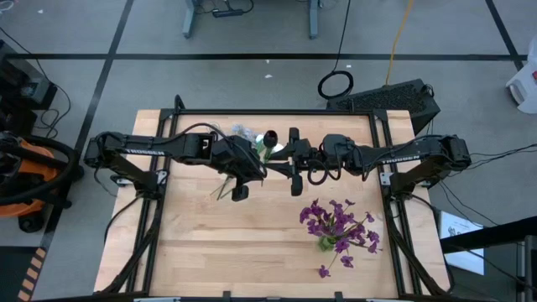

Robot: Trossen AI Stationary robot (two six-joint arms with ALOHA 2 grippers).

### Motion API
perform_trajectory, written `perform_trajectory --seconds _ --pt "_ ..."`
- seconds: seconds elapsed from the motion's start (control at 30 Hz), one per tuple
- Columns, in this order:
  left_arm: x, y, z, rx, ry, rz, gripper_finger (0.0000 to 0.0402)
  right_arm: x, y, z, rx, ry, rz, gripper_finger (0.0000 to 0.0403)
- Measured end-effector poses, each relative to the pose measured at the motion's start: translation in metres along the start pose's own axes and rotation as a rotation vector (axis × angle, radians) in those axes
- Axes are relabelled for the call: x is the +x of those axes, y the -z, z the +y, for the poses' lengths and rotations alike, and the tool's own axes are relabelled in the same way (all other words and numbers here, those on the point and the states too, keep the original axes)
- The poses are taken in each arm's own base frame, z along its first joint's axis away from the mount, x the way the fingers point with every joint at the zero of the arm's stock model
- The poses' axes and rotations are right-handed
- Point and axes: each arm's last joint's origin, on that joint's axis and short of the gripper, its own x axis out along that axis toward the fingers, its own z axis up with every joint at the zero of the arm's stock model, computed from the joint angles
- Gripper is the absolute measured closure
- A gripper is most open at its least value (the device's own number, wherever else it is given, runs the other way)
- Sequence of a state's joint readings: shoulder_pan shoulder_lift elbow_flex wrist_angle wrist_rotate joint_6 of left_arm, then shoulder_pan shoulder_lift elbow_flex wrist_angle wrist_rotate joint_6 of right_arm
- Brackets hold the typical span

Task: Sort flowers into vase by color
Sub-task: Put the black tulip into the green vase

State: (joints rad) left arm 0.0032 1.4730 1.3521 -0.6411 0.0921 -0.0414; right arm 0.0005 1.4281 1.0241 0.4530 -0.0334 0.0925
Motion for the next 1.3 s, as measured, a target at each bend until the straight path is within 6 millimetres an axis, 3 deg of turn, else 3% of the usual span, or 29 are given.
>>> perform_trajectory --seconds 0.57,0.97,1.3 --pt "0.000 0.000 0.000 -0.001 0.000 -0.002 0.0400 0.000 -0.001 0.002 0.000 -0.049 -0.004 0.0326" --pt "0.000 0.000 0.000 -0.002 0.000 -0.003 0.0400 0.009 0.010 0.001 -0.004 -0.052 0.007 0.0396" --pt "0.000 0.000 -0.001 -0.012 0.002 -0.003 0.0389 0.008 0.010 0.001 0.001 -0.050 0.021 0.0400"
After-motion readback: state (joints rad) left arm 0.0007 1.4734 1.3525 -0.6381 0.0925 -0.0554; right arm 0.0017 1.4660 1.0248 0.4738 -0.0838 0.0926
